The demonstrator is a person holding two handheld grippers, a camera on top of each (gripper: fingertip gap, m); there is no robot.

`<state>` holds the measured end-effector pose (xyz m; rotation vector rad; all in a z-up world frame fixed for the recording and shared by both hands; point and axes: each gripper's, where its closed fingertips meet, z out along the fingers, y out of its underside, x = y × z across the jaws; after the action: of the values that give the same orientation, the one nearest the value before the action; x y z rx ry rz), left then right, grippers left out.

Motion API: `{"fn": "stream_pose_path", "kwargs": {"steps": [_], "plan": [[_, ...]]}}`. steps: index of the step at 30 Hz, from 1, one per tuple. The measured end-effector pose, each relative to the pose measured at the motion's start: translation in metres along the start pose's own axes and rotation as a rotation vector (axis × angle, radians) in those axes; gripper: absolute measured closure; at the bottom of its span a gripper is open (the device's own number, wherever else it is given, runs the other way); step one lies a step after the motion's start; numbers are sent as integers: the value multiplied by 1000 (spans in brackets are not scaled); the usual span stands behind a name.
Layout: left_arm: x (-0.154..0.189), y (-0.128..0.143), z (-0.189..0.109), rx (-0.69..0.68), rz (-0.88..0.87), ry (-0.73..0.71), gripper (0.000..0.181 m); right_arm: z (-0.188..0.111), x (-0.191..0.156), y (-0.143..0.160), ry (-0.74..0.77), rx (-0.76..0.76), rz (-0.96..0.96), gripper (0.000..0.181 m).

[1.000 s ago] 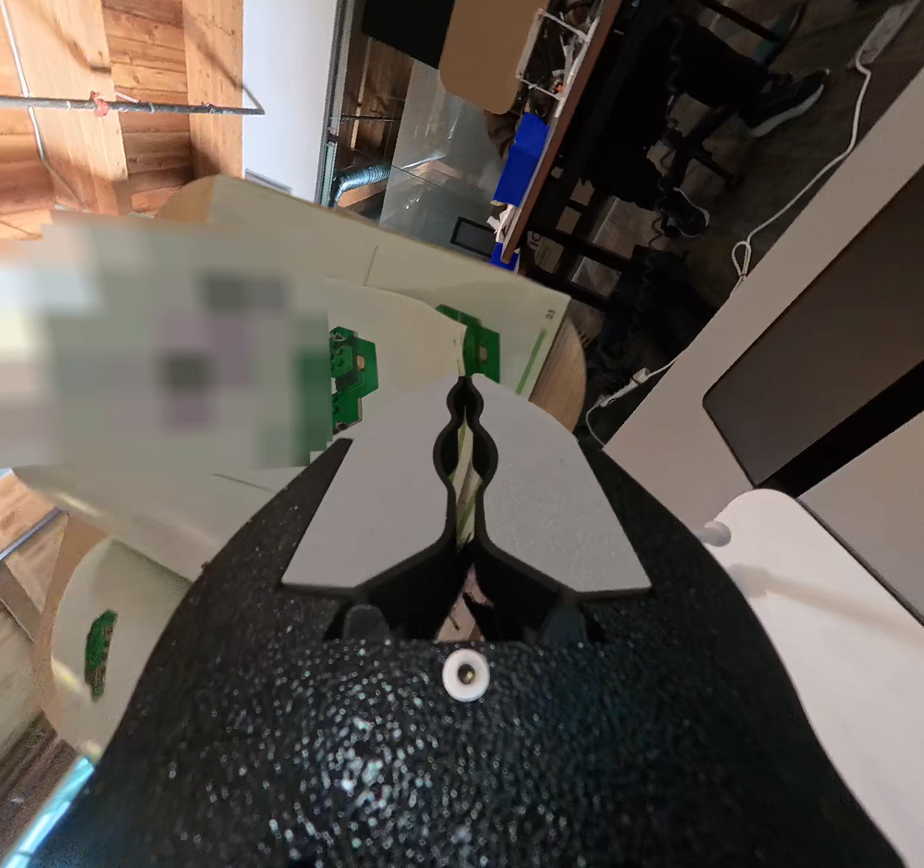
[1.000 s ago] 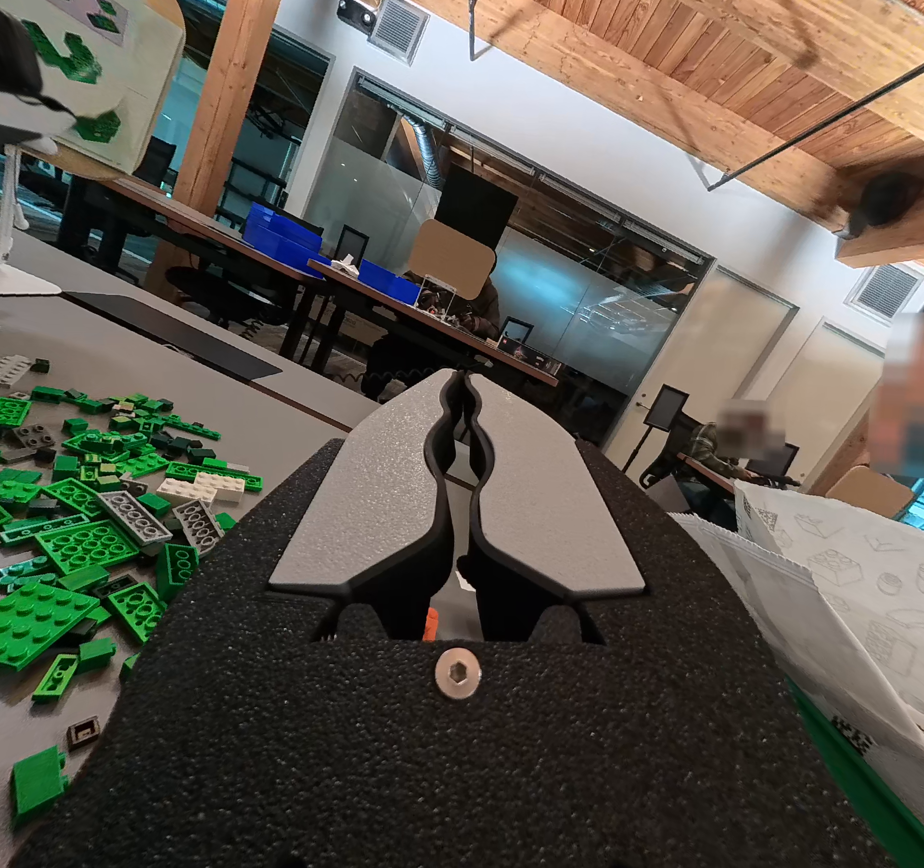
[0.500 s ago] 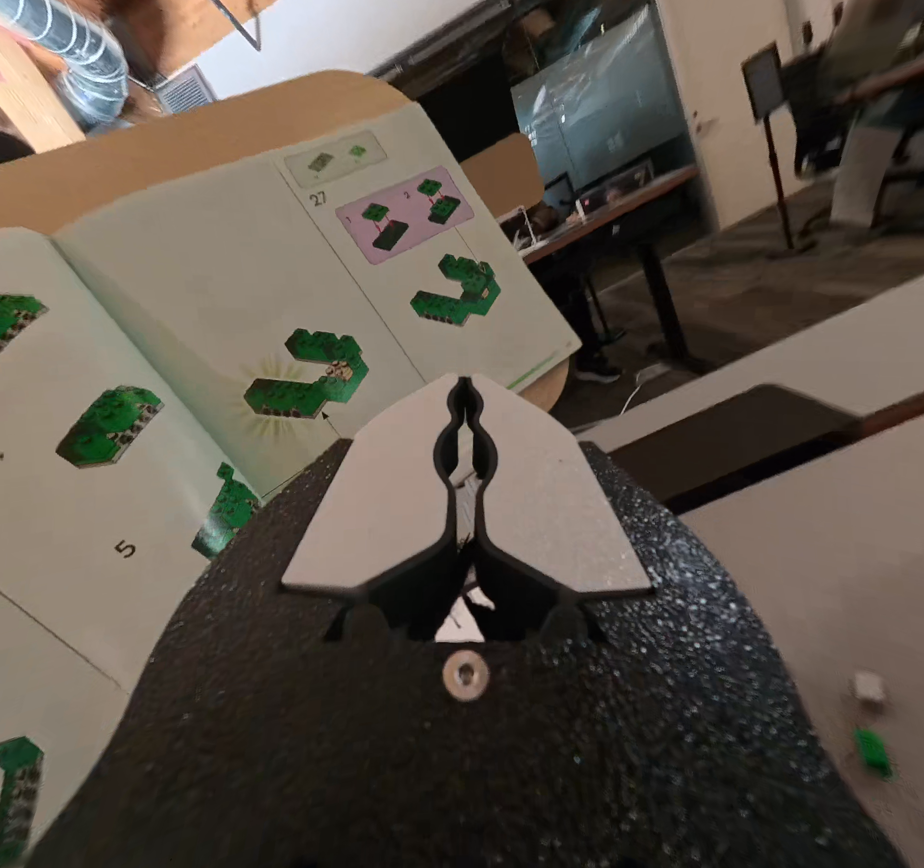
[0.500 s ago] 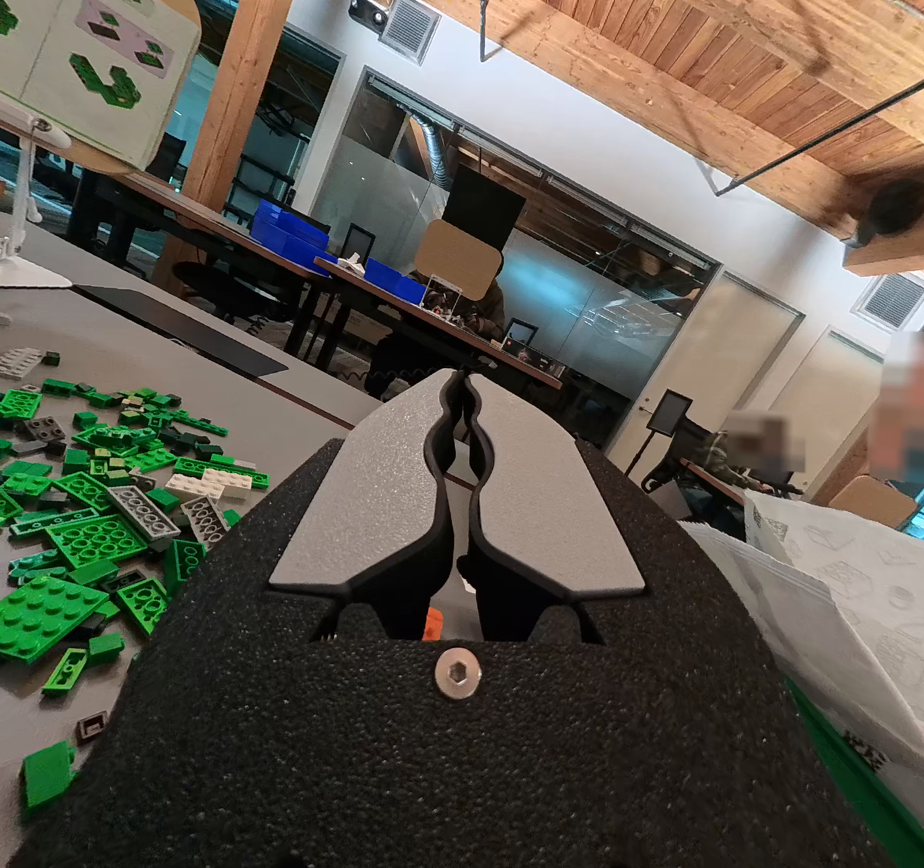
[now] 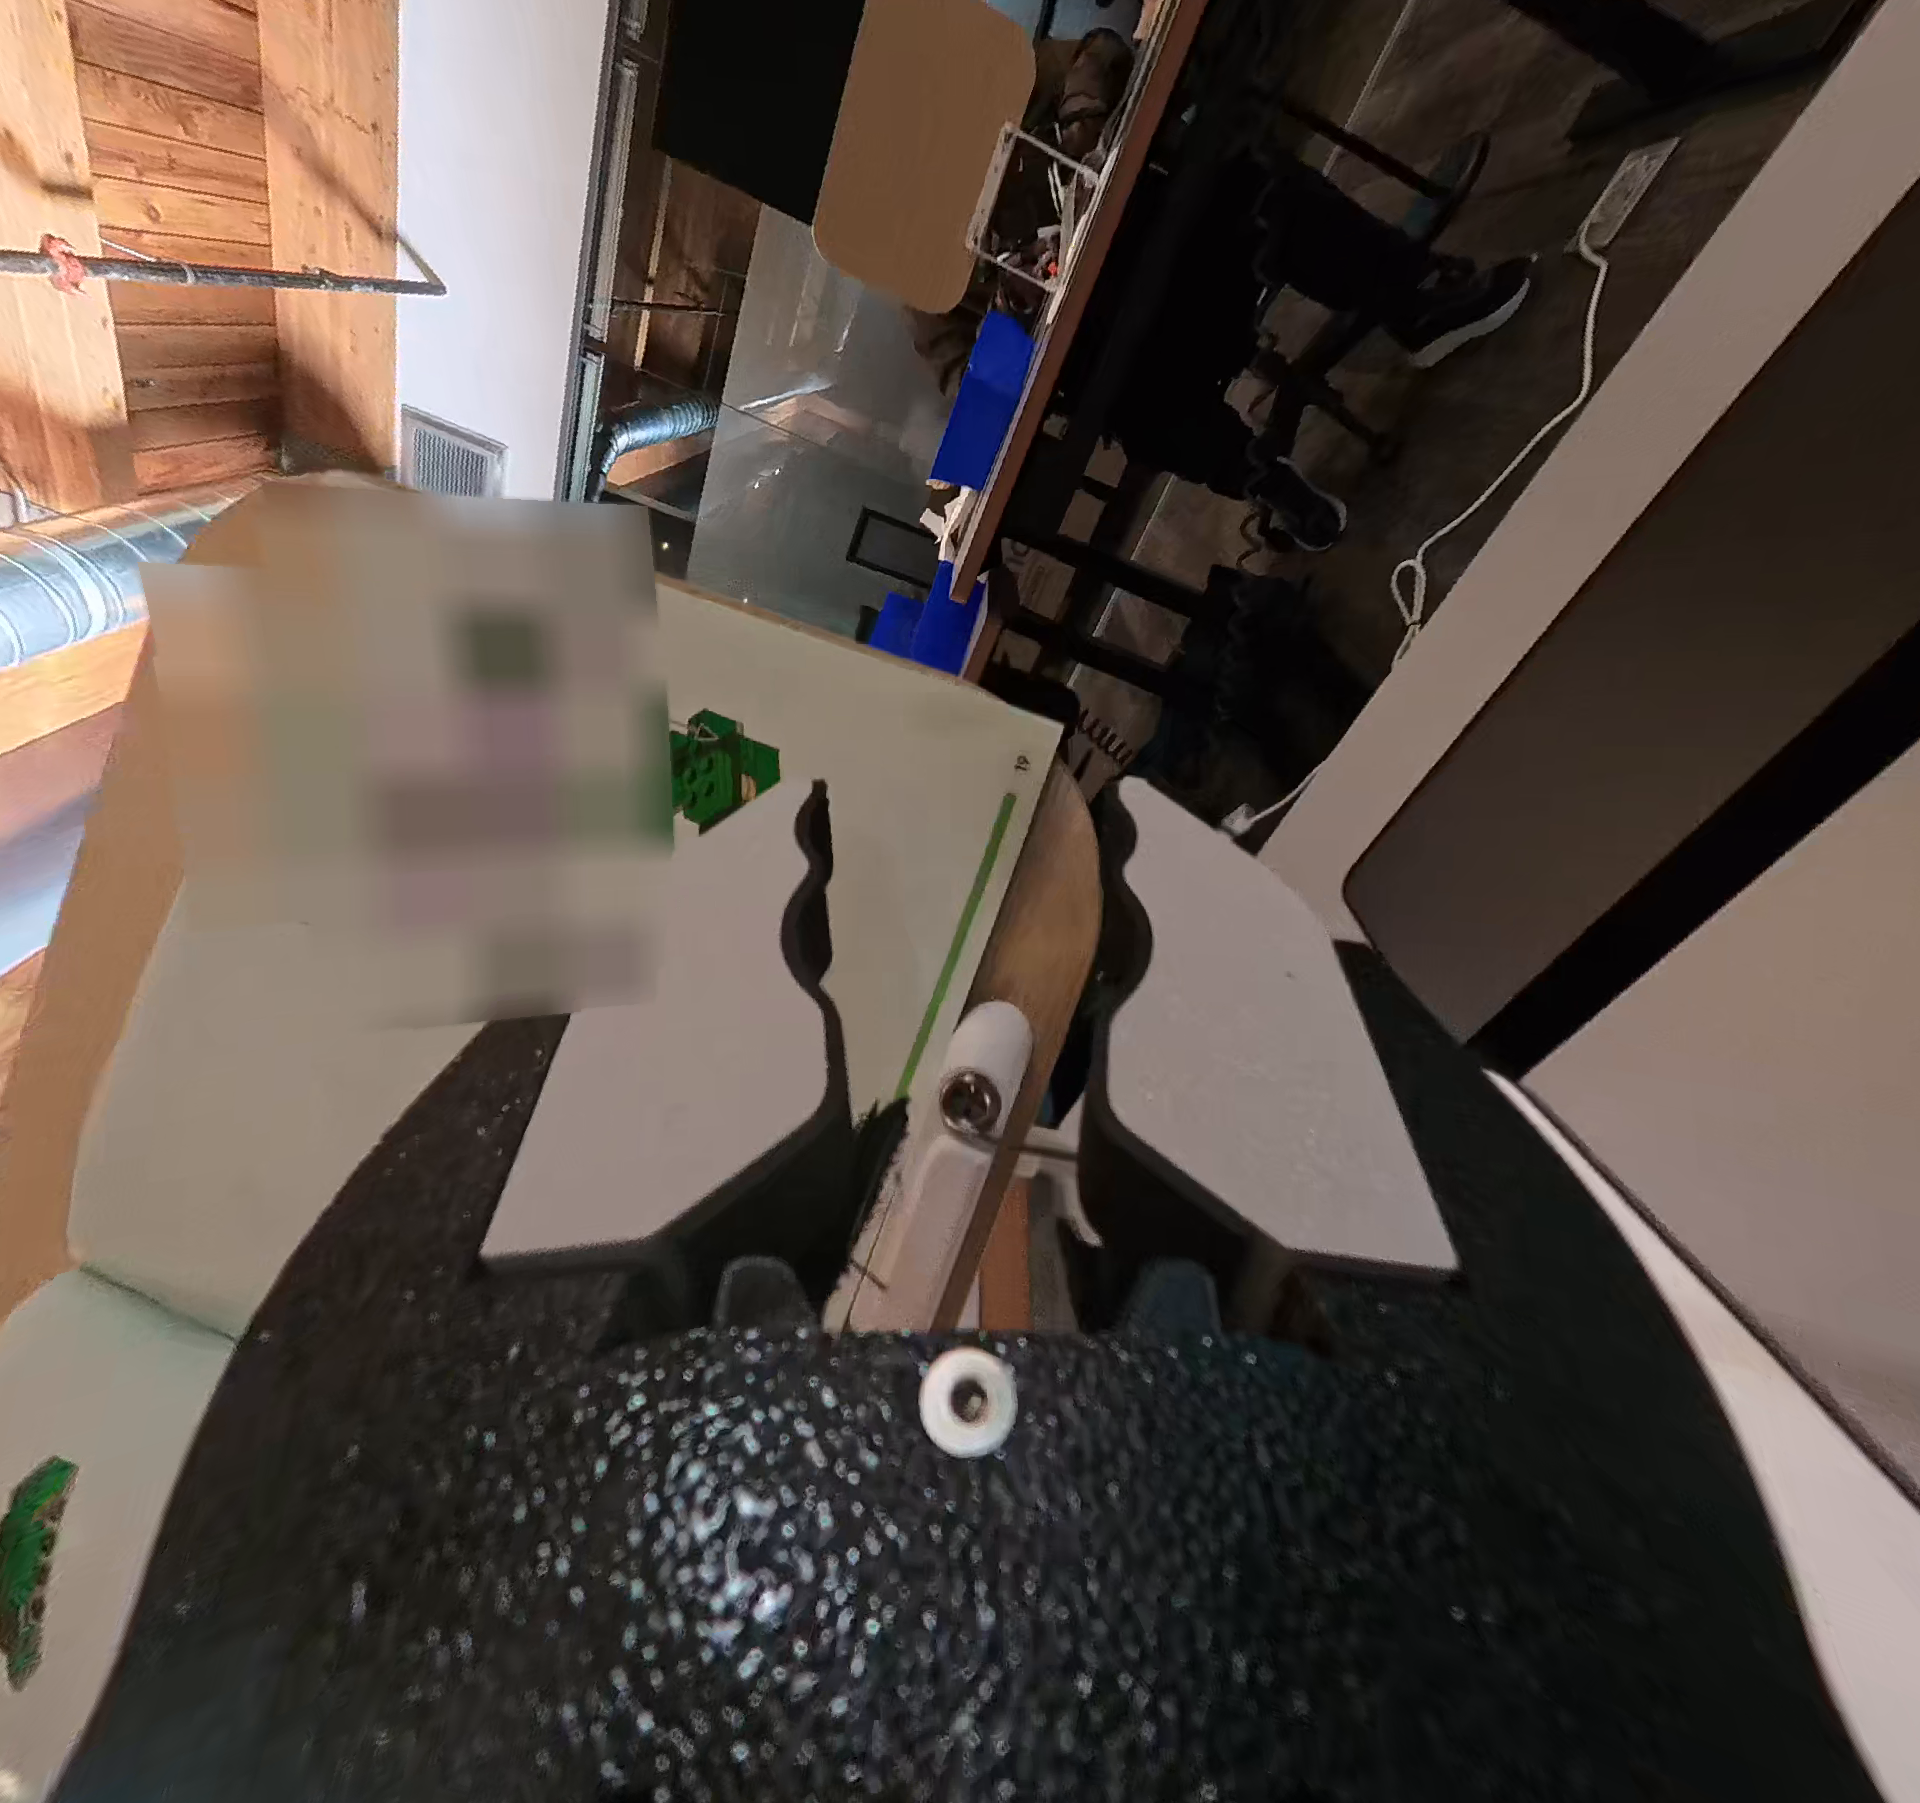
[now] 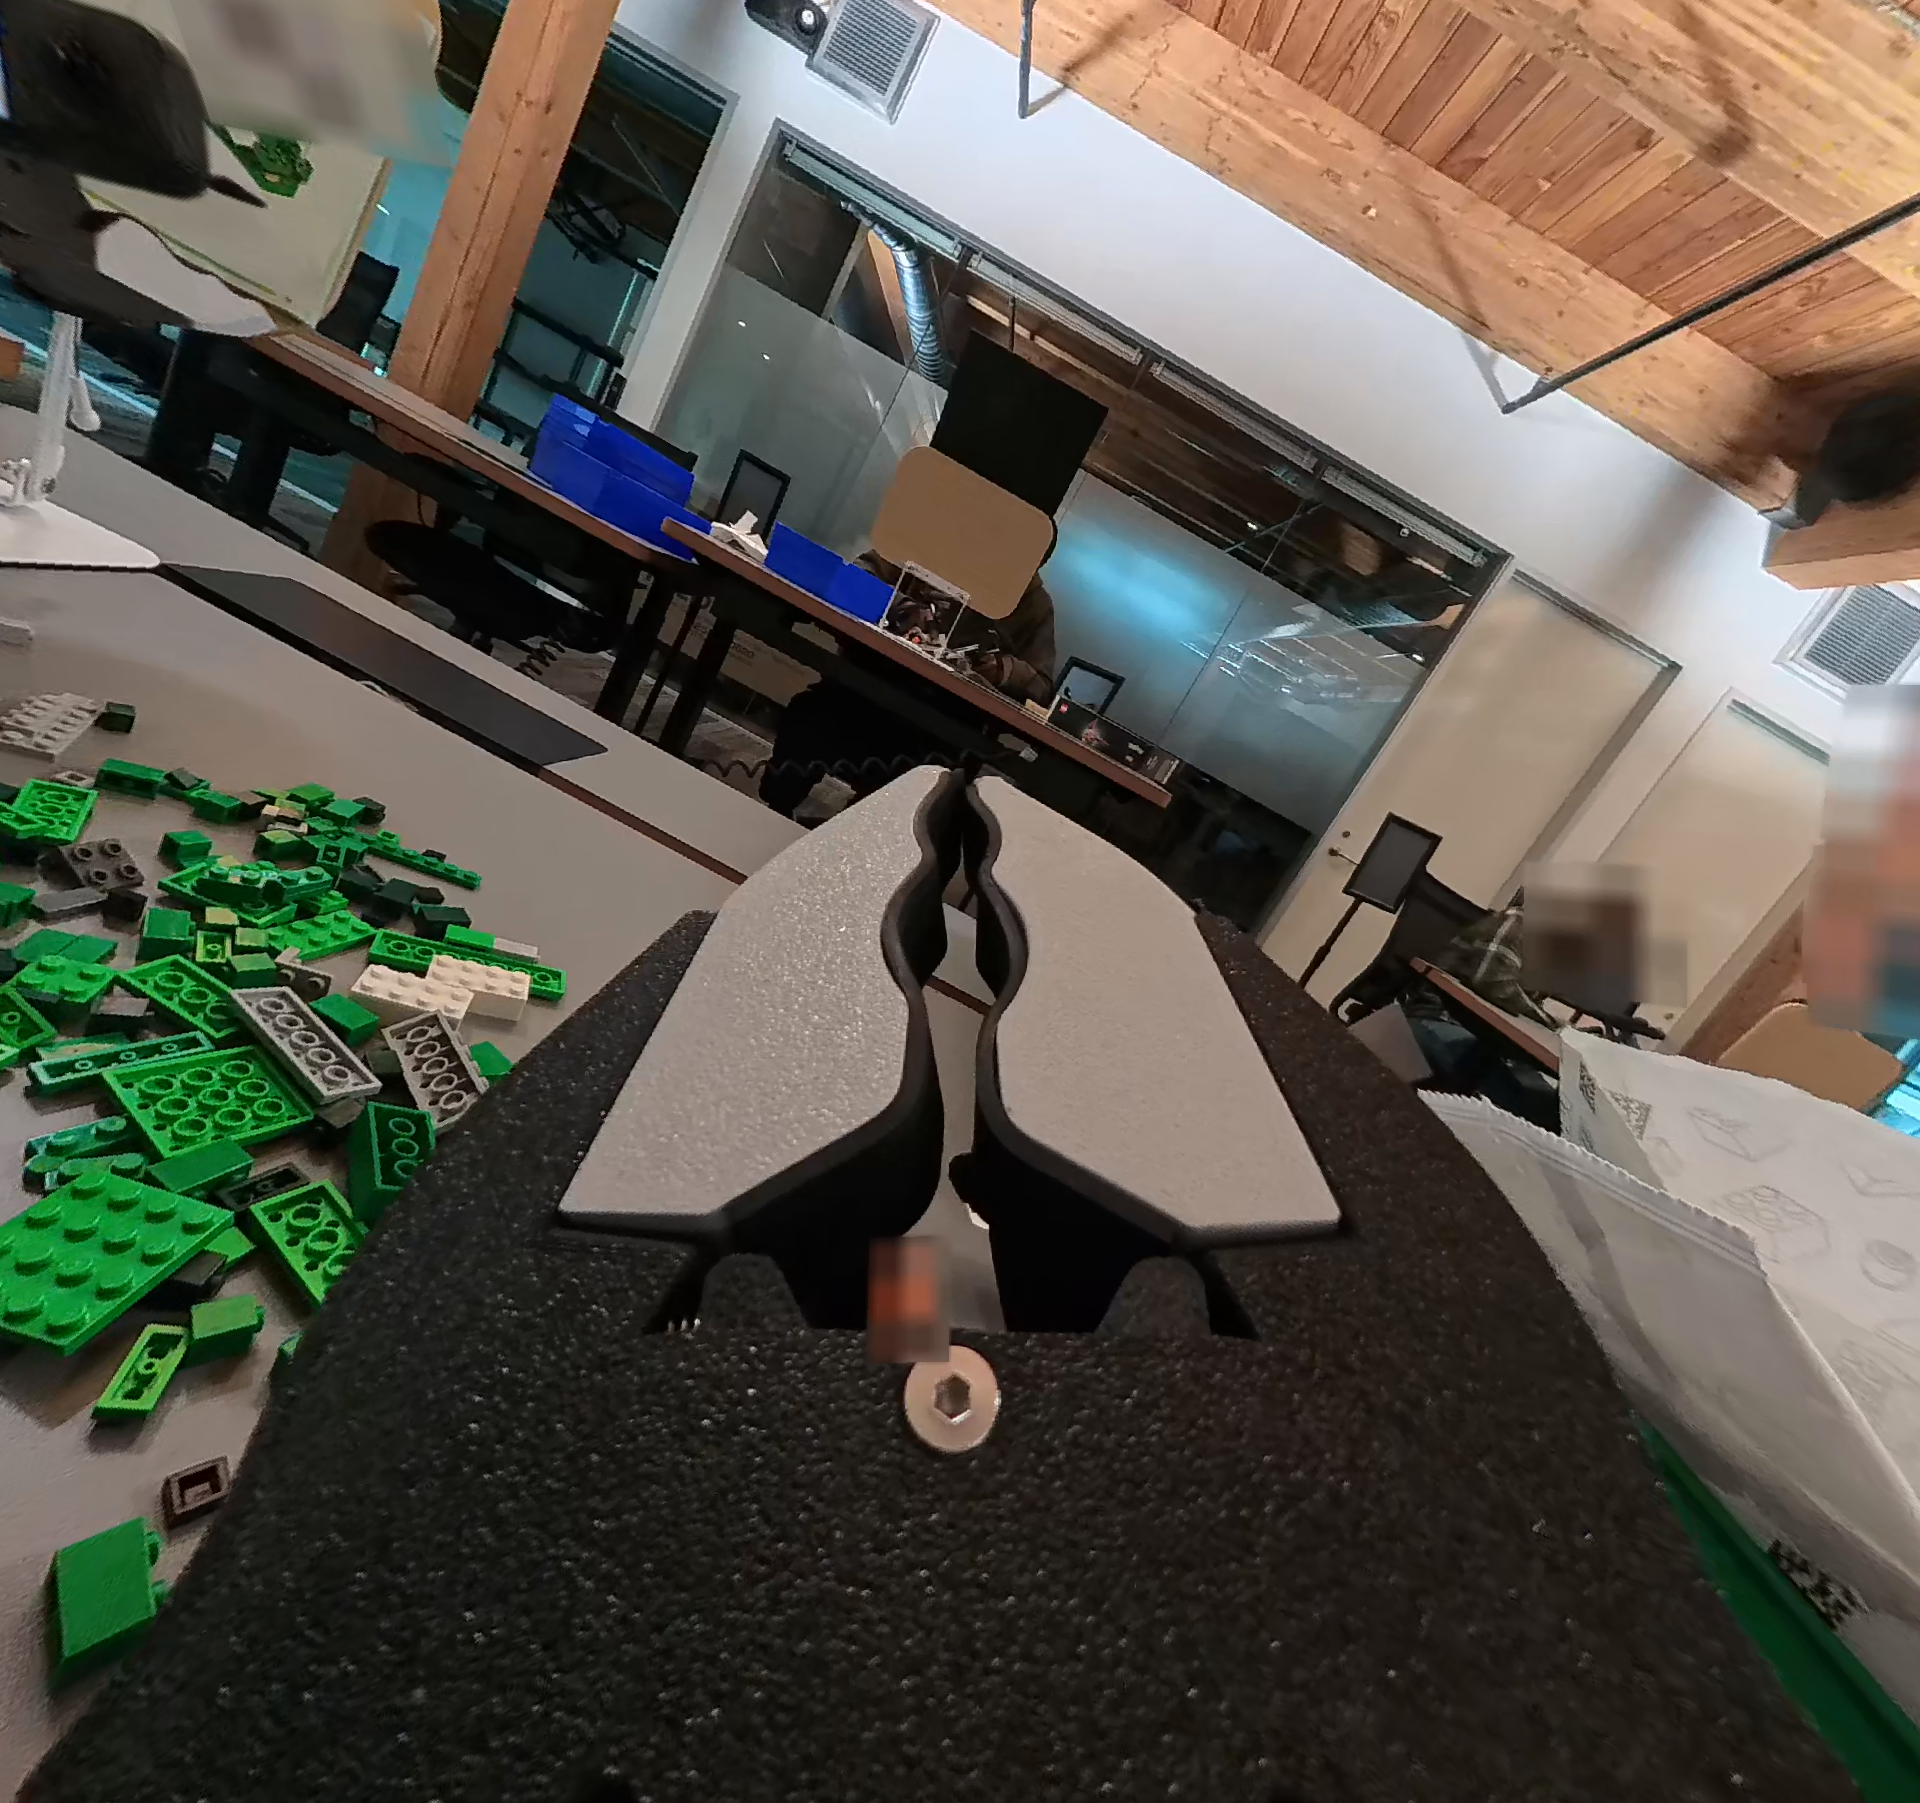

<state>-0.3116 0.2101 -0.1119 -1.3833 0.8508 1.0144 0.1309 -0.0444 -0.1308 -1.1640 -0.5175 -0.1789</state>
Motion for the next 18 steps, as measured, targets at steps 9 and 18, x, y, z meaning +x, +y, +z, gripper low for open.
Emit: {"fn": "stream_pose_path", "kwargs": {"steps": [9, 18], "plan": [[-1, -4, 13, -28, 136, -54, 143, 2, -5, -1, -23, 5, 2, 181], [-1, 2, 16, -52, 145, -46, 148, 2, -5, -1, -26, 7, 10, 181]]}}
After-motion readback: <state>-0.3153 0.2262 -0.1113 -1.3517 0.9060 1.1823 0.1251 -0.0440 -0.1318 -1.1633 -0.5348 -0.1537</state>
